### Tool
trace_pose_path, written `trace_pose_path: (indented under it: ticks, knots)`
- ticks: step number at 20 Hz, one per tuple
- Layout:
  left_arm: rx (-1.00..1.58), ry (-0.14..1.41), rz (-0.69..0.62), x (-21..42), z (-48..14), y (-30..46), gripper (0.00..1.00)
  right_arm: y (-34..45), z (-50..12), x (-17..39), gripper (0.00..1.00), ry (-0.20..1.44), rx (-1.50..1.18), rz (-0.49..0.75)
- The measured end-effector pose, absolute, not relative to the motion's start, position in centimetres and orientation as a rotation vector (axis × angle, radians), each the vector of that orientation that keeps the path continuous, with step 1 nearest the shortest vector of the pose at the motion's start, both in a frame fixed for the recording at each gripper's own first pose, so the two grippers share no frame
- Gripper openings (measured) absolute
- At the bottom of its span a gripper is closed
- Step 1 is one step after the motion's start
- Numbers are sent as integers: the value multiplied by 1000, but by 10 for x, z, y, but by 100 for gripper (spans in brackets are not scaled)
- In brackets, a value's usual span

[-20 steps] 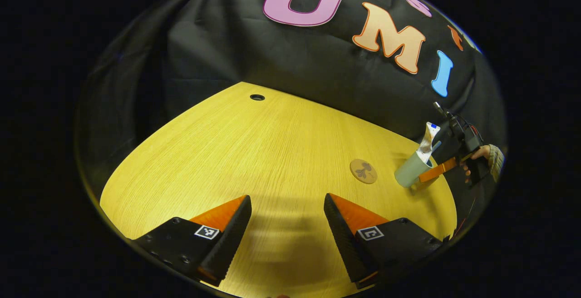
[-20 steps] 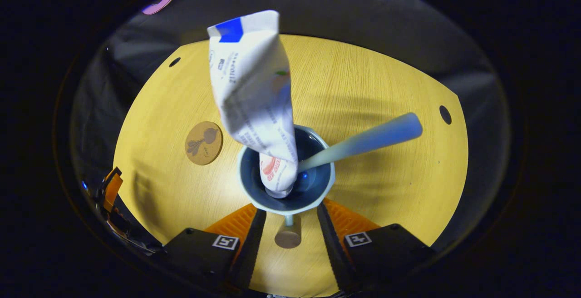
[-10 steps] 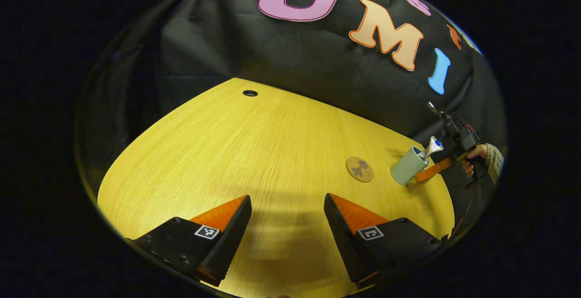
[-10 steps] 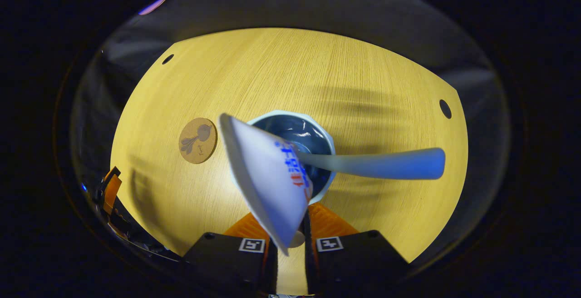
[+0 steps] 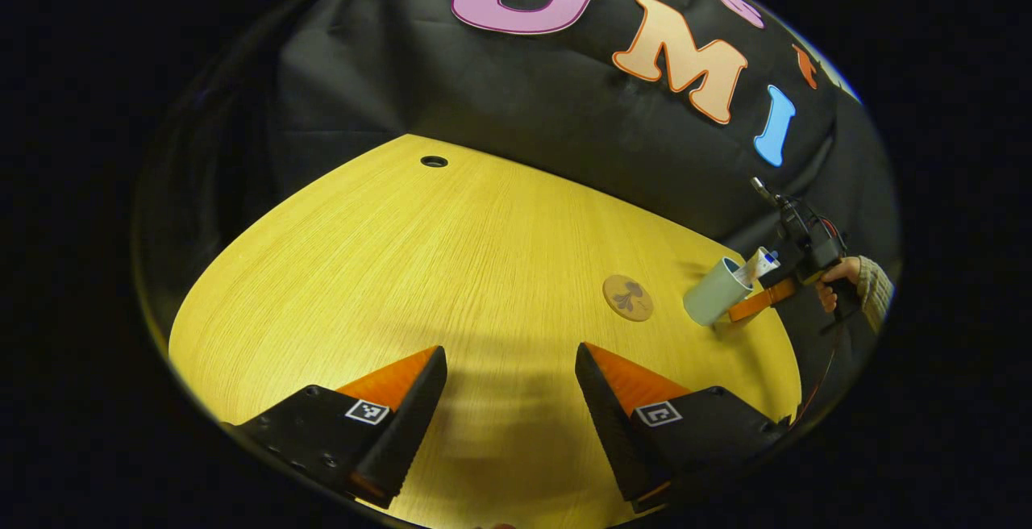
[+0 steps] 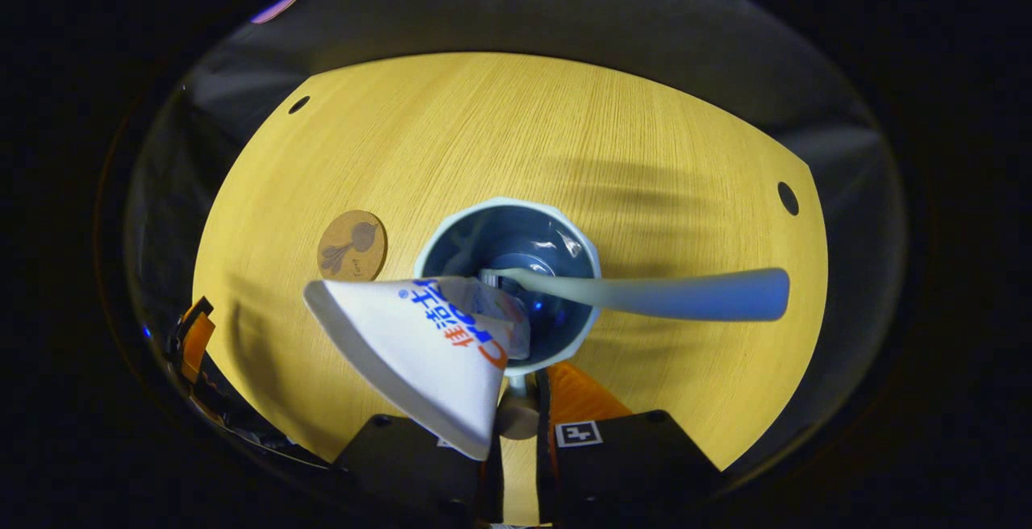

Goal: Put the toothbrush and toothpaste on the desktop into the cup, then pick up the cup and place it on the coaster on the desktop.

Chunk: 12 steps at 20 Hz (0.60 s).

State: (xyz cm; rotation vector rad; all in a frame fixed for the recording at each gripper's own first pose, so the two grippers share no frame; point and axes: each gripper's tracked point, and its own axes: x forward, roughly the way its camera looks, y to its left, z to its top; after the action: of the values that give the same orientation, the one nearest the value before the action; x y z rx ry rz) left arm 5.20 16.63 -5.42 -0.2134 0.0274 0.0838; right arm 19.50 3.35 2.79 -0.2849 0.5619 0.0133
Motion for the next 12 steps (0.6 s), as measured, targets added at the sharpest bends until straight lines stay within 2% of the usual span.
trace_pose_path:
  ticks: [6, 12]
  knots:
    - [-212, 32, 68, 49, -58, 166, 94, 68, 38, 181, 22, 529, -304, 72]
    - [-196, 45, 44, 46, -65, 163, 94, 139, 53, 175, 21, 498, -365, 172]
